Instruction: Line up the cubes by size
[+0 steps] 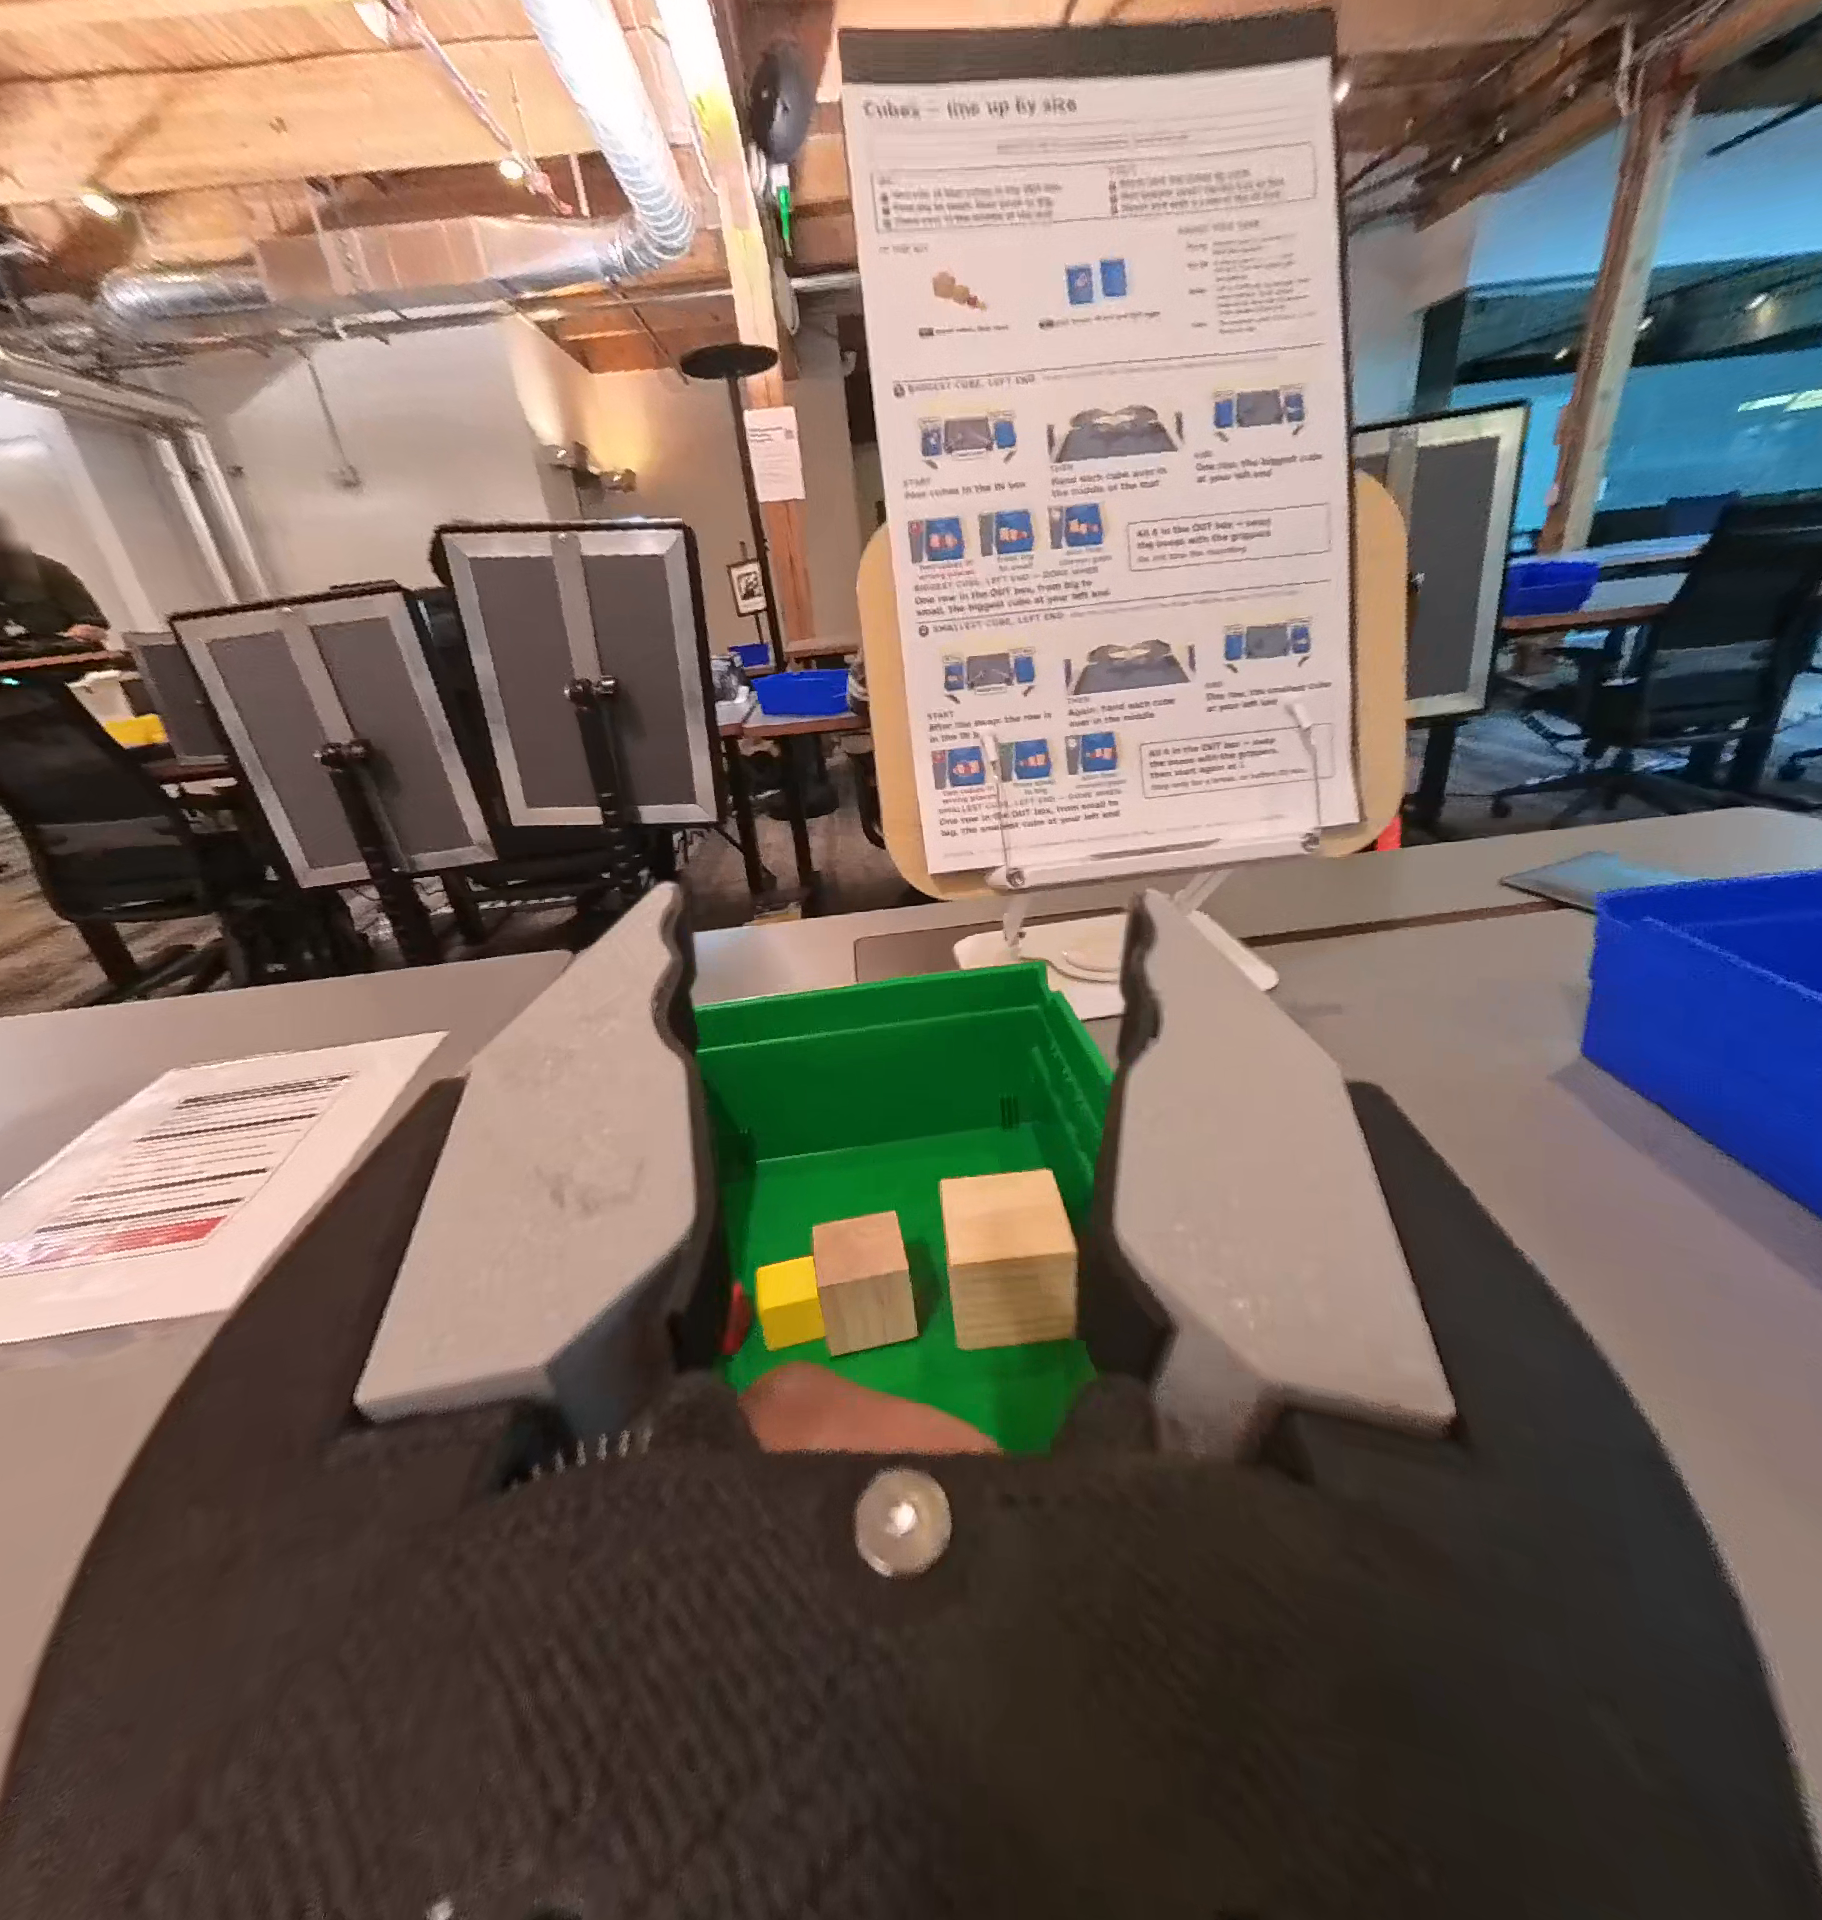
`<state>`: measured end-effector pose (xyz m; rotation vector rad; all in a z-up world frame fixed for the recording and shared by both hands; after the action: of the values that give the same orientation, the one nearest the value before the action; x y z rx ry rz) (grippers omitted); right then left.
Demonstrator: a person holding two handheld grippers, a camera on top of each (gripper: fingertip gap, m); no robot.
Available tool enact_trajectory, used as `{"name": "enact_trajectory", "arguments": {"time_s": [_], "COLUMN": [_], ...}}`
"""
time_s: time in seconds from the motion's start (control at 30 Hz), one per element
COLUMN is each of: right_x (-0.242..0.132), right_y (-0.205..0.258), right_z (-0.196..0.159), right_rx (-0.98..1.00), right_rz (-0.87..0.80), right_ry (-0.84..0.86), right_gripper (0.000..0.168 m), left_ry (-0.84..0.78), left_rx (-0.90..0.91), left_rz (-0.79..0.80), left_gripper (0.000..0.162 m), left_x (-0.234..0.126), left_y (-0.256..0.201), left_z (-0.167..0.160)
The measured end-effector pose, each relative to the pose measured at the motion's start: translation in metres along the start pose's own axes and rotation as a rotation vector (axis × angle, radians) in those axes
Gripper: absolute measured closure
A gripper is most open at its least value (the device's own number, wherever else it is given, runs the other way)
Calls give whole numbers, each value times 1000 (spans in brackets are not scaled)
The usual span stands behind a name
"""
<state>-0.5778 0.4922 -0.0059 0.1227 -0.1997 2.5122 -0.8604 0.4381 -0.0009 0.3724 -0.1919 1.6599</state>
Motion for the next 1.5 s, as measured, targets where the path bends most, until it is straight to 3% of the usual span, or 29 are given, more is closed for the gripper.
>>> {"name": "enact_trajectory", "arguments": {"time_s": [0.23, 0.53, 0.83, 1.1, 1.27, 1.5], "right_x": [-14, -20, -27, -11, 0, -4], "right_y": [-16, 9, -18, -23, -22, -14], "right_z": [-2, -4, -6, -6, -9, -13], "right_rx": [-3, -28, 18, 58, 78, 90], "right_rz": [-55, 14, -29, -4, 10, 47], "right_ry": [12, 22, 5, -23, -48, -25], "right_gripper": [87, 94, 91, 92, 90, 84], "left_ry": [18, 2, 20, 88, 73, 44], "left_rx": [-49, 12, 27, 28, 18, 36], "left_rz": [-32, -118, -112, -81, -26, -22], "left_gripper": [83, 82, 82, 82, 82, 82], "left_x": [-6, -15, -8, -13, -19, -23], "left_y": [-19, -46, -37, -13, 10, 9], "left_z": [-4, 6, -3, -27, -21, -7]}}
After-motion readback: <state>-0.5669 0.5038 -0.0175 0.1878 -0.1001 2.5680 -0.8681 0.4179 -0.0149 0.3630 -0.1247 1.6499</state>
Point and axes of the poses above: each gripper's, where its closed fingertips meet, x out along the fingers, z out of its top, y = z × x across the jaws, the point moved 1 cm from there along -x, back along the fingers, and after that the axes turned 13 degrees about -y, right-handed, at the moved point
